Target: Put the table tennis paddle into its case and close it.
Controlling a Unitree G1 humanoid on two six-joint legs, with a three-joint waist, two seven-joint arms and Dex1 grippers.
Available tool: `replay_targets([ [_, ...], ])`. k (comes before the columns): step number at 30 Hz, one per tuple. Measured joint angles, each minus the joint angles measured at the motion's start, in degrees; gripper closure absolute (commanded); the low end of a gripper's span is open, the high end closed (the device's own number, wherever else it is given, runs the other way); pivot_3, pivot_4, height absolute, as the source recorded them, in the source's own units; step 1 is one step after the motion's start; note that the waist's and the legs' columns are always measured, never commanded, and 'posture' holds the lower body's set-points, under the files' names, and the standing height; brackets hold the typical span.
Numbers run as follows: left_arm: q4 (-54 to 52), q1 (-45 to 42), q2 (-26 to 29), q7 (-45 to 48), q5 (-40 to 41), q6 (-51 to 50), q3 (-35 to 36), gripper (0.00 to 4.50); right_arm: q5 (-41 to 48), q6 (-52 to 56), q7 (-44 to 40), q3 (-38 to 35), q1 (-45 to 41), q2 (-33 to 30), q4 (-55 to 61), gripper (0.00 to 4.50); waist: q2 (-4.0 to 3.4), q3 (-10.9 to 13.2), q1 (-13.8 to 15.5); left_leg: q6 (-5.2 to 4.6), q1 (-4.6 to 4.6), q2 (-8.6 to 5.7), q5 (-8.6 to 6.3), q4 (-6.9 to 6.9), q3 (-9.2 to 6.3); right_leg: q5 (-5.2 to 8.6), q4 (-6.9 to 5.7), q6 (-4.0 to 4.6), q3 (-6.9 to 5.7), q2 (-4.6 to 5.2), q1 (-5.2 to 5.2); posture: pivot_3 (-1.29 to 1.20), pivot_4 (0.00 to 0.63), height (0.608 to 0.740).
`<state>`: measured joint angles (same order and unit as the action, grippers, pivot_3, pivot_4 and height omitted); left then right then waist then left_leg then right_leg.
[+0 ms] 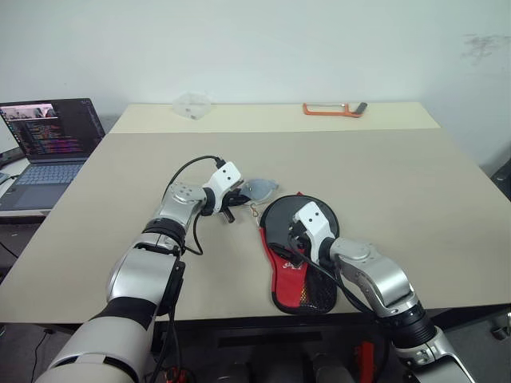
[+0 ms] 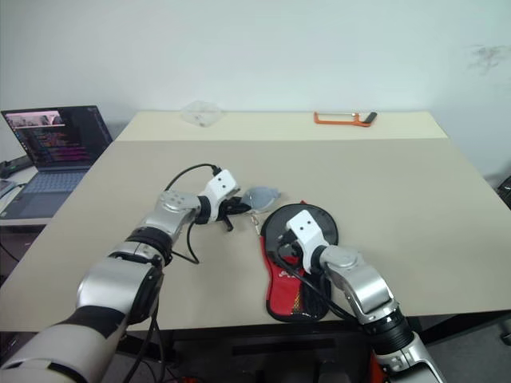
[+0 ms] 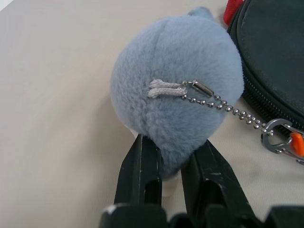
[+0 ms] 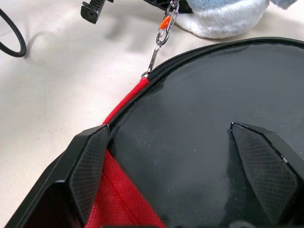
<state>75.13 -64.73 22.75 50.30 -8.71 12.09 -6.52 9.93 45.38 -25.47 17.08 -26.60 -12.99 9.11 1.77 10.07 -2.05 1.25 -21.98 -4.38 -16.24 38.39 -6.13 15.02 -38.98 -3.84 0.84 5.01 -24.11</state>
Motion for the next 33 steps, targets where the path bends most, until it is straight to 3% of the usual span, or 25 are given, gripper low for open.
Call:
replay_targets([
  [8, 0.0, 0.6, 1.0, 1.5, 0.0, 1.0, 0.3, 4.21, -2.2, -1.9, 2.2, -0.5, -2.8, 1.6, -5.1, 0.00, 0.01, 0.0, -0.4, 0.00, 0.00, 0.00, 0.00, 0.02, 0.01, 0.00, 0.00, 0.00, 0.01, 0.00, 0.00, 0.00, 0.150, 0.740],
  [14, 0.0, 0.6, 3.0, 1.2, -2.9, 3.0, -1.4, 4.21, -2.6, -2.2, -1.6, 0.5, -1.1, -2.6, -4.0, 0.00, 0.23, -0.3, -0.6, -0.12, 0.09, 0.01, -0.07, 0.01, 0.00, 0.00, 0.00, 0.00, 0.00, -0.02, 0.07, 0.00, 0.150, 0.740],
  [22, 2.0, -3.4, 1.1, -9.4, -10.7, 0.7, -6.3, 4.21, -2.3, -0.5, -4.2, 1.8, 0.4, -2.6, -2.5, 0.00, 0.47, -0.5, -0.6, -0.23, 0.62, 0.02, -0.14, 0.02, -0.10, 0.01, 0.04, -0.03, -0.09, -0.05, 0.70, 0.00, 0.150, 0.740],
  [29, 4.0, -6.9, -4.3, -18.8, -16.7, -1.3, -10.2, 4.21, -2.6, 0.0, -4.4, 2.1, 0.8, -1.2, -3.0, 0.00, 0.68, -0.7, -0.5, -0.23, 1.06, 0.03, -0.14, -0.16, -0.07, 0.02, 0.04, -0.05, -0.05, -0.05, 1.02, 0.00, 0.150, 0.740],
  [33, 4.8, -9.2, -7.1, -24.6, -23.4, -1.0, -16.1, 4.21, -4.1, -0.9, -4.4, 2.3, 1.1, -0.7, -3.8, 0.00, 0.78, -1.0, -0.5, -0.22, 1.14, 0.04, -0.14, -0.20, -0.05, 0.03, 0.04, -0.07, -0.04, -0.05, 1.09, 0.00, 0.150, 0.740],
])
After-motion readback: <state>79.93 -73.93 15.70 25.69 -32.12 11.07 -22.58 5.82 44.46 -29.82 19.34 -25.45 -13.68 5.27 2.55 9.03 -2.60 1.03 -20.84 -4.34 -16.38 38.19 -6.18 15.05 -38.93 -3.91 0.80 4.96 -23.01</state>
